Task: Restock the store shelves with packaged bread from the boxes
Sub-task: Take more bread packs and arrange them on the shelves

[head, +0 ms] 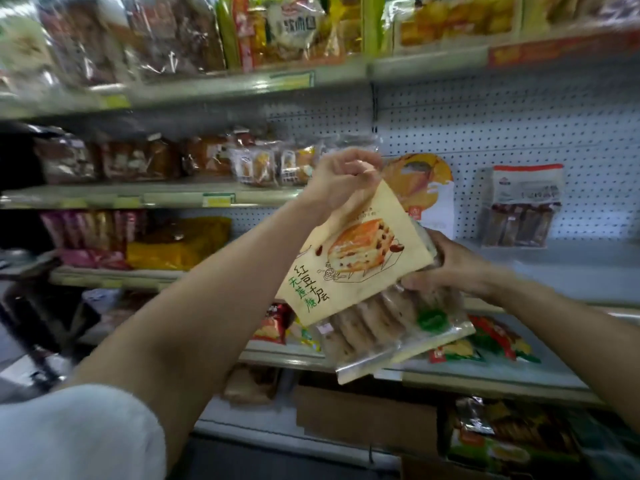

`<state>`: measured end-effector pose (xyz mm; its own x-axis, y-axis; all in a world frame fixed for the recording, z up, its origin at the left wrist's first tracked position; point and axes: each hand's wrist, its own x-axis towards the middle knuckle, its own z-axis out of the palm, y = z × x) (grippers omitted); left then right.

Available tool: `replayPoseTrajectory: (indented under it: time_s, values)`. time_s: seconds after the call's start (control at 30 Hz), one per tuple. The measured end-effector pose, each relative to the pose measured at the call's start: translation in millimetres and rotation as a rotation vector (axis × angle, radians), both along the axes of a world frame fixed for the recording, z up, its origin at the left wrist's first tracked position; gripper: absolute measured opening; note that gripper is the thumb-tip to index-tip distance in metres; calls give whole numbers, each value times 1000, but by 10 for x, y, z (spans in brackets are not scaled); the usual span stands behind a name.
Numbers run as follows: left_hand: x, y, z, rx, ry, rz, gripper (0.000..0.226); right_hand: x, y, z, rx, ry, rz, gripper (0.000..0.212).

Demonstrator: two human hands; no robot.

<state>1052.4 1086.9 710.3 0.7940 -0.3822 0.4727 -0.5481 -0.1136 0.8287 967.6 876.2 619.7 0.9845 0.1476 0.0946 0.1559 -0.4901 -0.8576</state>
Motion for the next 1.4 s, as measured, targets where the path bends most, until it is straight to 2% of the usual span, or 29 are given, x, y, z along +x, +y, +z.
replayPoseTrajectory:
  time_s: [0.13, 0.27, 0.53, 0.73, 0.87, 0.93, 1.0, 1.07, 1.1, 1.2, 1.23, 1.3, 1.33, 1.4]
  values:
    - [37, 420, 158, 26, -5, 53, 20, 144, 399, 119, -33, 1, 13, 109]
    - [95, 777, 282, 51, 9, 109, 20, 226, 760, 192, 65, -36, 36, 98]
    - [165, 1438, 451, 36, -65, 184, 19, 400, 1402, 359, 112, -164, 12, 102]
    - [245, 1949, 539, -9, -106, 252, 17, 535, 1958, 486, 185, -170, 11, 110]
    - [327, 2379, 617, 13, -196, 356, 35, 643, 2322, 537, 246, -148, 2, 112]
    - [360, 2707, 576, -27, -212, 460, 45, 709, 2469, 540, 292, -140, -14, 115]
    - [347, 3053, 426, -85, -212, 571, 51, 778, 2604, 542, 339, -148, -26, 109]
    - [313, 3357, 146, -196, -97, 641, 57, 856, 2746, 536, 387, -141, -30, 106]
    - [299, 3498, -30, -249, 23, 649, 63, 902, 2823, 531, 421, -130, -26, 104]
    - [231, 3808, -541, -239, 448, 514, 100, 997, 3102, 531, 513, -116, -10, 84]
    - [201, 3884, -688, -247, 576, 435, 104, 1033, 3193, 517, 538, -120, -10, 79]
    - [116, 4000, -890, -319, 745, 247, 94, 1097, 3371, 481, 593, -116, -19, 70]
    - [72, 4038, -929, -348, 785, 139, 94, 1123, 3460, 465, 622, -107, -14, 69]
    - [55, 4142, -940, -439, 813, 49, 96, 1206, 3627, 434, 652, -89, 9, 69]
